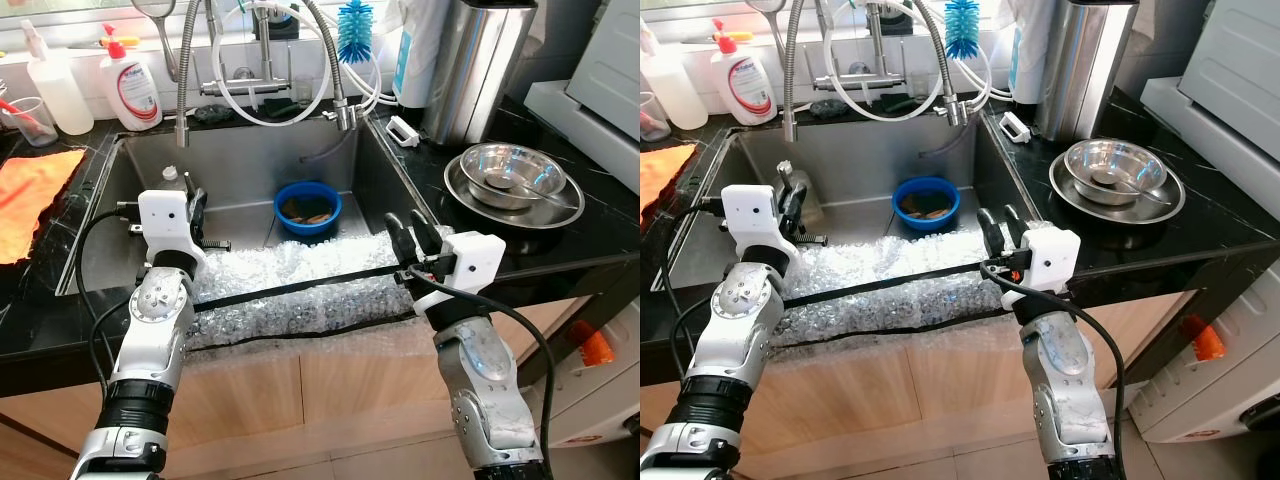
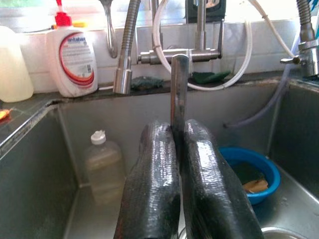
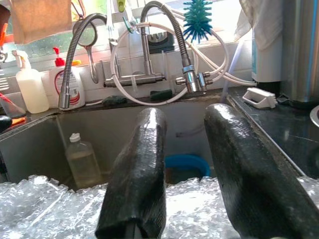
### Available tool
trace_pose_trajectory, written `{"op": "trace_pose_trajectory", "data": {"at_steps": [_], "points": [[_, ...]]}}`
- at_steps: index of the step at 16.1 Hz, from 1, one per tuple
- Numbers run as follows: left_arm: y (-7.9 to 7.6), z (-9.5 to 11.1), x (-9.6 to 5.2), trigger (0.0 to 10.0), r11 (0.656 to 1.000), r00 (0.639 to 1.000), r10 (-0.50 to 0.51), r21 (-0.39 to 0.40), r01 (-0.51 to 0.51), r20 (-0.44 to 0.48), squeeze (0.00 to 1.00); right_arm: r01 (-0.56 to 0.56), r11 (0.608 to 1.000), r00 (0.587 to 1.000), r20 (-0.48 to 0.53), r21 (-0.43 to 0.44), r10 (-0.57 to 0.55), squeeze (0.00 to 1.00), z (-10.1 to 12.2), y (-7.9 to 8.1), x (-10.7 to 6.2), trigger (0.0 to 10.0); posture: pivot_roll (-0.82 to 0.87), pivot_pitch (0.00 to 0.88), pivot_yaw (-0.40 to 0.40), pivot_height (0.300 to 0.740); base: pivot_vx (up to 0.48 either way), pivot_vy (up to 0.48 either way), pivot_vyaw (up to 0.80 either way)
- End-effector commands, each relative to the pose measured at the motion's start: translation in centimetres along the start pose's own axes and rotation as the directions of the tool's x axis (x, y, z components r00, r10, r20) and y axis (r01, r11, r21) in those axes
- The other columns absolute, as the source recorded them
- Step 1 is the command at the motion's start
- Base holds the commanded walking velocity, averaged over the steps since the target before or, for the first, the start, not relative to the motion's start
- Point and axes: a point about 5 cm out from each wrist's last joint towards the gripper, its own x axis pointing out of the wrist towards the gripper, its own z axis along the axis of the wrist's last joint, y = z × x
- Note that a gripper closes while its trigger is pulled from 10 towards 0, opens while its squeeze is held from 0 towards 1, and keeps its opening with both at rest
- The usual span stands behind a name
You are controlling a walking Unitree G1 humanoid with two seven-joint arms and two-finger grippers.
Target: Kitchen organization
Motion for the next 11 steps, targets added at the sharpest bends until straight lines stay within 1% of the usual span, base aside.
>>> {"op": "trace_pose_trajectory", "data": {"at_steps": [1, 4, 5, 6, 7, 8, 9, 11], "points": [[0.2, 0.2, 0.5, 10.0, 1.000, 1.000, 0.018, -0.008, -0.018, -0.007, 0.00, 0.001, 1.000, 1.000, -0.011, -0.010, -0.001, 0.00, -0.2, -0.1, 0.0, 10.0, -0.01, 0.000, 0.020, 0.740, 0.000, 0.000, 0.00], [0.1, -0.6, 0.2, 10.0, 1.000, 0.999, 0.011, -0.011, -0.011, -0.047, 0.00, 0.002, 1.000, 1.000, -0.023, -0.011, -0.002, 0.00, -0.6, -0.1, -0.1, 10.0, 0.00, 0.000, 0.017, 0.740, 0.000, 0.000, 0.00], [0.1, -0.9, 0.1, 10.0, 0.999, 0.998, 0.011, -0.034, -0.013, -0.059, 0.13, 0.005, 1.000, 0.999, -0.037, -0.023, -0.006, 0.00, -0.8, -0.2, -0.2, 10.0, -0.01, 0.000, 0.017, 0.740, 0.000, 0.000, 0.00], [0.1, -1.0, 0.0, 10.0, 0.999, 0.998, 0.012, -0.029, -0.014, -0.063, 0.44, 0.007, 1.000, 0.999, -0.039, -0.020, -0.008, 0.00, -0.9, -0.3, -0.2, 10.0, -0.01, 0.000, 0.017, 0.740, 0.000, 0.000, 0.00], [0.1, -1.1, 0.0, 10.0, 0.999, 0.998, 0.011, -0.030, -0.013, -0.066, 0.95, 0.010, 1.000, 0.999, -0.042, -0.021, -0.010, 0.00, -1.0, -0.3, -0.2, 10.0, -0.01, 0.000, 0.017, 0.740, 0.000, 0.000, 0.00], [0.1, -1.1, -0.1, 10.0, 1.000, 0.998, 0.006, -0.029, -0.008, -0.068, 0.95, 0.010, 1.000, 0.999, -0.043, -0.022, -0.011, 0.00, -1.0, -0.3, -0.3, 10.0, -0.01, 0.000, 0.016, 0.740, 0.000, 0.000, 0.00], [0.2, -1.3, -0.1, 10.0, 1.000, 0.997, -0.005, -0.022, 0.004, -0.075, 1.00, -0.004, 1.000, 0.998, -0.055, -0.027, 0.002, 0.00, -1.2, -0.2, -0.2, 10.0, -0.01, 0.000, 0.018, 0.740, 0.000, 0.000, 0.00], [0.3, -1.2, -0.1, 10.0, 1.000, 0.998, 0.000, -0.025, -0.002, -0.069, 1.00, -0.003, 1.000, 0.999, -0.054, -0.030, 0.002, 0.00, -1.2, -0.2, -0.2, 10.0, -0.01, 0.000, 0.017, 0.740, 0.000, 0.000, 0.00]]}}
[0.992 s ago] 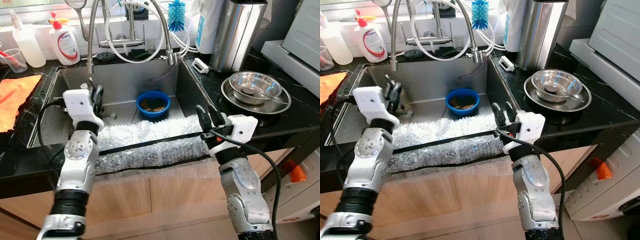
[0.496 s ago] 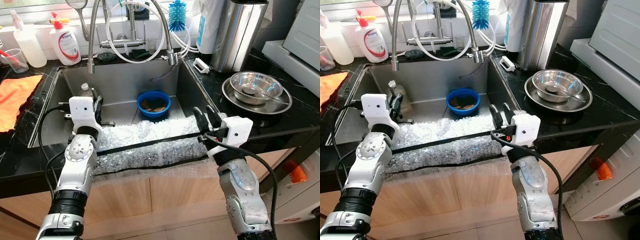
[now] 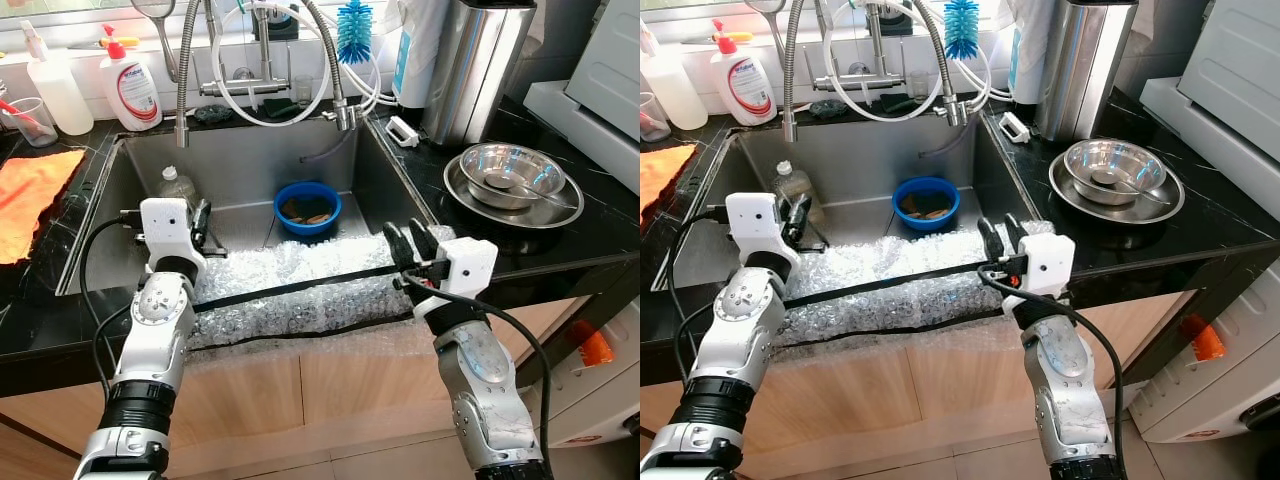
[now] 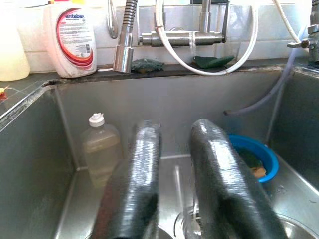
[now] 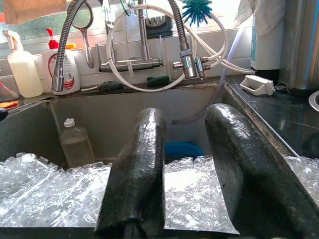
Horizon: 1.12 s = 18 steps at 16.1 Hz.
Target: Kitchen organization
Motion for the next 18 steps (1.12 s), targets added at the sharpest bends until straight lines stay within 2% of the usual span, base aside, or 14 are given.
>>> {"op": "trace_pose_trajectory", "data": {"at_steps": [1, 3, 4, 5, 6, 8, 10, 11, 12, 15, 18], "points": [[0.1, -0.2, 0.0, 10.0, 1.000, 1.000, -0.005, -0.004, 0.005, -0.015, 1.00, -0.007, 1.000, 1.000, -0.001, -0.003, 0.007, 0.00, -0.1, 0.2, 0.1, 10.0, -0.01, 0.000, 0.018, 0.740, 0.000, 0.000, 0.00], [0.0, -0.1, 0.0, 10.0, 1.000, 1.000, -0.006, -0.014, 0.006, -0.007, 0.98, -0.010, 1.000, 1.000, 0.003, -0.010, 0.010, 0.00, 0.0, 0.2, 0.3, 10.0, -0.01, 0.000, 0.017, 0.740, 0.000, 0.000, 0.00], [-0.1, 0.0, 0.0, 10.0, 1.000, 1.000, -0.006, -0.015, 0.006, -0.003, 0.07, -0.010, 1.000, 1.000, 0.006, -0.014, 0.010, 0.00, 0.1, 0.2, 0.3, 10.0, -0.01, 0.000, 0.016, 0.740, 0.000, 0.000, 0.00], [-0.1, 0.3, 0.0, 10.0, 1.000, 1.000, -0.002, -0.008, 0.002, 0.020, 0.00, -0.009, 1.000, 1.000, 0.009, -0.018, 0.009, 0.00, 0.1, 0.2, 0.3, 10.0, -0.01, 0.000, 0.015, 0.740, 0.000, 0.000, 0.00], [0.2, 1.7, -0.1, 10.0, 1.000, 0.994, 0.018, -0.005, -0.018, 0.105, 0.00, -0.001, 1.000, 1.000, 0.027, -0.027, 0.001, 0.00, 0.6, 0.1, 0.5, 10.0, -0.01, 0.000, 0.017, 0.740, 0.000, 0.000, 0.00], [1.1, 4.1, -0.1, 10.0, 0.999, 0.976, 0.037, 0.026, -0.044, 0.217, 0.00, 0.035, 0.997, 0.996, 0.080, -0.064, -0.030, 0.00, 2.0, -0.5, 0.7, 10.0, -0.02, 0.000, 0.020, 0.740, 0.000, 0.000, 0.00], [1.3, 5.3, -0.5, 10.0, 0.995, 0.966, 0.004, 0.094, -0.030, 0.260, 0.00, 0.080, 0.993, 0.991, 0.115, -0.087, -0.070, 0.00, 3.1, -1.3, 0.7, 10.0, -0.02, 0.000, 0.021, 0.740, 0.000, 0.000, 0.00], [1.4, 5.6, -0.8, 10.0, 0.994, 0.963, -0.007, 0.107, -0.022, 0.271, 0.00, 0.092, 0.991, 0.988, 0.129, -0.095, -0.079, 0.00, 3.6, -1.5, 0.7, 10.0, -0.02, 0.000, 0.021, 0.740, 0.000, 0.000, 0.00], [1.5, 5.3, -1.7, 10.0, 0.989, 0.966, -0.037, 0.149, -0.001, 0.254, 0.00, 0.122, 0.986, 0.983, 0.154, -0.116, -0.104, 0.00, 4.5, -2.3, 0.6, 10.0, -0.02, 0.000, 0.022, 0.740, 0.000, 0.000, 0.00], [1.7, 4.1, -3.3, 10.0, 0.988, 0.978, -0.037, 0.152, 0.006, 0.205, 0.00, 0.144, 0.979, 0.981, 0.148, -0.145, -0.122, 0.00, 4.7, -3.4, 0.2, 10.0, -0.02, 0.000, 0.014, 0.740, 0.000, 0.000, 0.00], [1.3, 3.7, -3.6, 10.0, 0.990, 0.982, -0.029, 0.140, 0.003, 0.188, 0.00, 0.221, 0.962, 0.968, 0.154, -0.159, -0.197, 0.00, 5.5, -5.6, -0.4, 10.0, -0.03, 0.000, 0.012, 0.740, 0.000, 0.000, 0.00]]}}
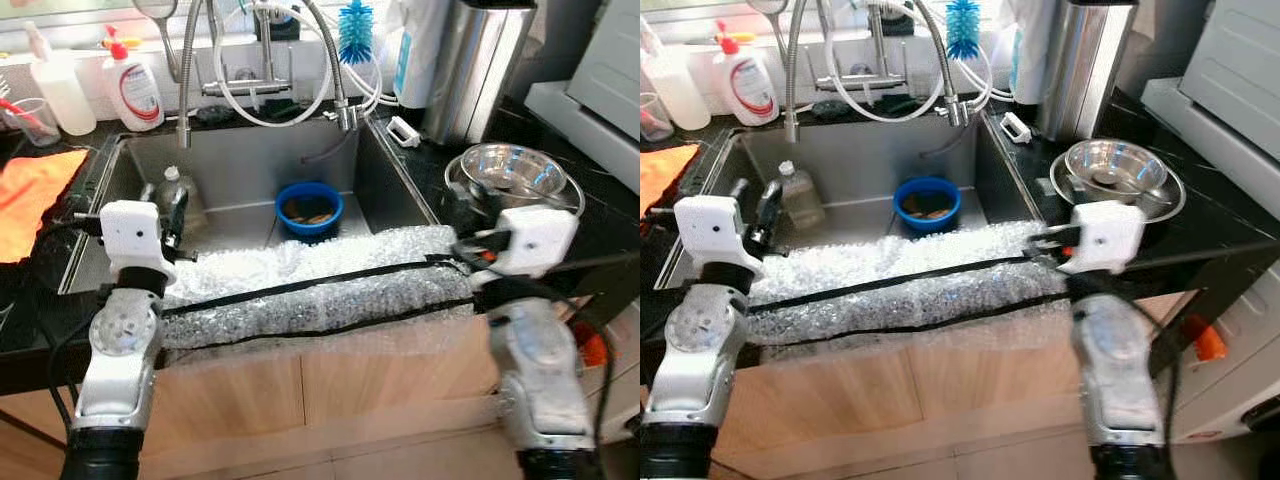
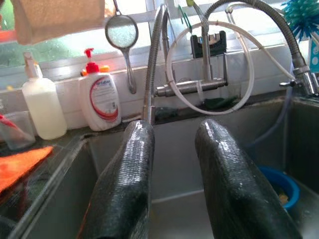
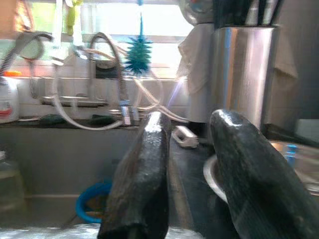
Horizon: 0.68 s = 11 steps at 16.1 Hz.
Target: Kitchen organization
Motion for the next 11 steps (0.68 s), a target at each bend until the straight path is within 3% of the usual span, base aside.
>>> {"op": "trace_pose_trajectory", "data": {"at_steps": [1, 2, 3, 4, 5, 8, 9, 11], "points": [[-0.5, 0.7, 0.3, 10.0, 1.000, 1.000, -0.011, 0.012, 0.010, 0.018, 0.00, 0.036, 0.999, 0.999, 0.036, -0.006, -0.035, 0.00, 1.2, -1.1, 0.4, 10.0, -0.03, 0.000, 0.013, 0.740, 0.000, 0.000, 0.00], [-0.9, 0.6, 0.6, 10.0, 1.000, 1.000, -0.022, 0.004, 0.022, 0.016, 0.00, 0.117, 0.993, 0.993, 0.029, -0.037, -0.116, 0.00, 1.8, -2.9, 0.7, 10.0, -0.03, 0.000, 0.013, 0.740, 0.000, 0.000, 0.00], [-0.9, 0.6, 0.6, 10.0, 1.000, 1.000, -0.022, 0.003, 0.022, 0.015, 0.00, 0.139, 0.989, 0.990, 0.030, -0.040, -0.138, 0.40, 1.8, -3.3, 0.7, 10.0, -0.04, 0.000, 0.015, 0.740, 0.000, 0.000, 0.00], [-1.0, 0.6, 0.6, 10.0, 1.000, 1.000, -0.024, -0.004, 0.024, 0.009, 0.00, 0.242, 0.969, 0.970, 0.007, -0.057, -0.242, 1.00, 1.6, -4.7, 0.6, 10.0, -0.04, 0.000, 0.015, 0.740, 0.000, 0.000, 0.00], [-1.2, 0.5, 0.6, 10.0, 1.000, 1.000, -0.030, -0.002, 0.030, 0.005, 0.00, 0.299, 0.954, 0.954, 0.005, -0.002, -0.299, 1.00, 1.5, -5.5, 0.4, 10.0, -0.04, 0.000, 0.015, 0.740, 0.000, 0.000, 0.00], [-1.3, 0.5, 0.5, 10.0, 0.999, 0.999, -0.035, -0.008, 0.035, -0.001, 0.00, 0.334, 0.939, 0.937, -0.081, -0.085, -0.341, 1.00, 0.5, -6.4, 0.6, 10.0, -0.03, 0.000, 0.017, 0.740, 0.000, 0.000, 0.00], [-1.4, 0.4, 0.5, 10.0, 0.999, 0.999, -0.042, -0.001, 0.042, -0.003, 0.00, 0.349, 0.936, 0.933, -0.075, -0.038, -0.351, 1.00, 0.4, -6.4, 0.8, 10.0, -0.03, 0.000, 0.015, 0.740, 0.000, 0.000, 0.00], [-1.3, 0.4, 0.4, 10.0, 0.999, 0.999, -0.039, -0.005, 0.039, -0.006, 0.00, 0.330, 0.941, 0.938, -0.091, -0.068, -0.336, 1.00, 0.2, -6.4, 1.1, 10.0, -0.02, 0.000, 0.015, 0.740, 0.000, 0.000, 0.00]]}}
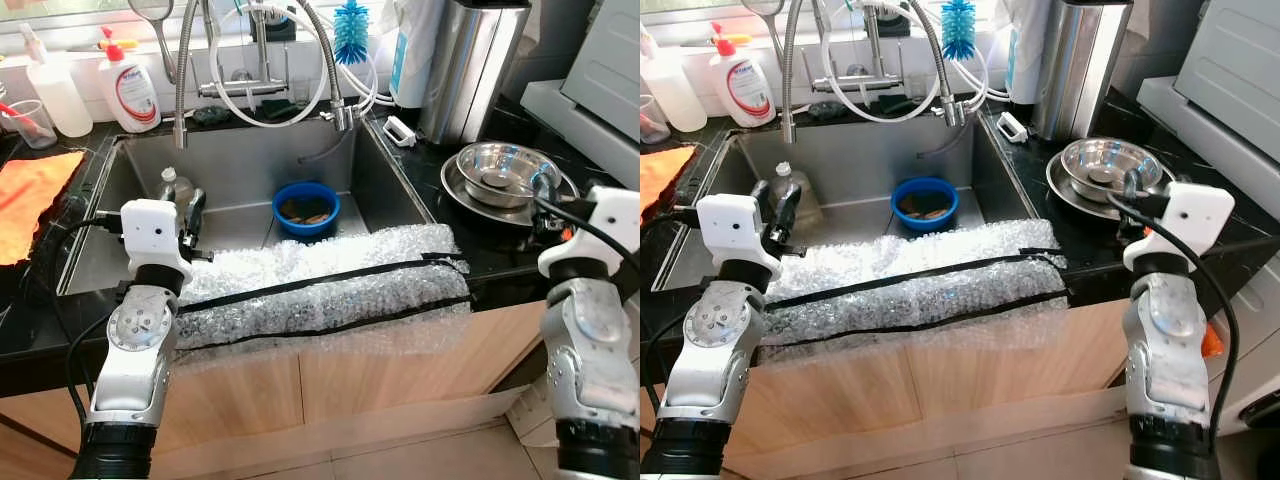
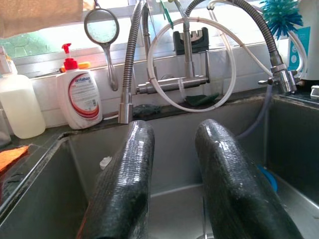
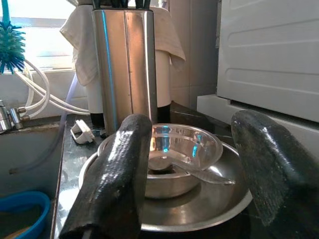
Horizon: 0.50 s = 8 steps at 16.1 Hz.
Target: Kitchen organization
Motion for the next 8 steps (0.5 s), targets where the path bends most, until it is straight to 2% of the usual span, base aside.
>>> {"op": "trace_pose_trajectory", "data": {"at_steps": [1, 4, 5, 6, 8], "points": [[-0.1, 0.3, 0.0, 10.0, 1.000, 1.000, -0.005, 0.015, 0.005, 0.006, 0.00, 0.012, 1.000, 1.000, -0.014, -0.020, -0.013, 1.00, 0.0, -0.2, 0.5, 10.0, -0.02, 0.000, 0.015, 0.740, 0.000, 0.000, 0.00], [-0.5, 0.3, 0.0, 10.0, 1.000, 1.000, -0.014, 0.013, 0.014, 0.005, 0.00, 0.024, 1.000, 0.999, -0.021, -0.019, -0.024, 1.00, 0.1, -0.2, 1.1, 10.0, -0.02, 0.000, 0.017, 0.740, 0.000, 0.000, 0.00], [-0.6, 0.3, 0.0, 10.0, 1.000, 1.000, -0.019, 0.013, 0.019, 0.006, 0.00, 0.059, 0.998, 0.998, -0.029, -0.032, -0.060, 0.56, 0.1, -0.7, 1.4, 10.0, -0.02, 0.000, 0.018, 0.740, 0.000, 0.000, 0.00], [-0.6, 0.3, 0.0, 10.0, 1.000, 1.000, -0.020, 0.013, 0.020, 0.005, 0.00, 0.096, 0.995, 0.995, -0.030, -0.029, -0.096, 0.00, 0.2, -1.2, 1.6, 10.0, -0.02, 0.000, 0.017, 0.740, 0.000, 0.000, 0.00], [-0.6, 0.2, 0.0, 10.0, 1.000, 1.000, -0.021, 0.013, 0.021, 0.003, 0.00, 0.125, 0.992, 0.991, -0.041, -0.033, -0.126, 0.00, 0.1, -1.5, 1.9, 10.0, -0.02, 0.000, 0.017, 0.740, 0.000, 0.000, 0.00]]}}
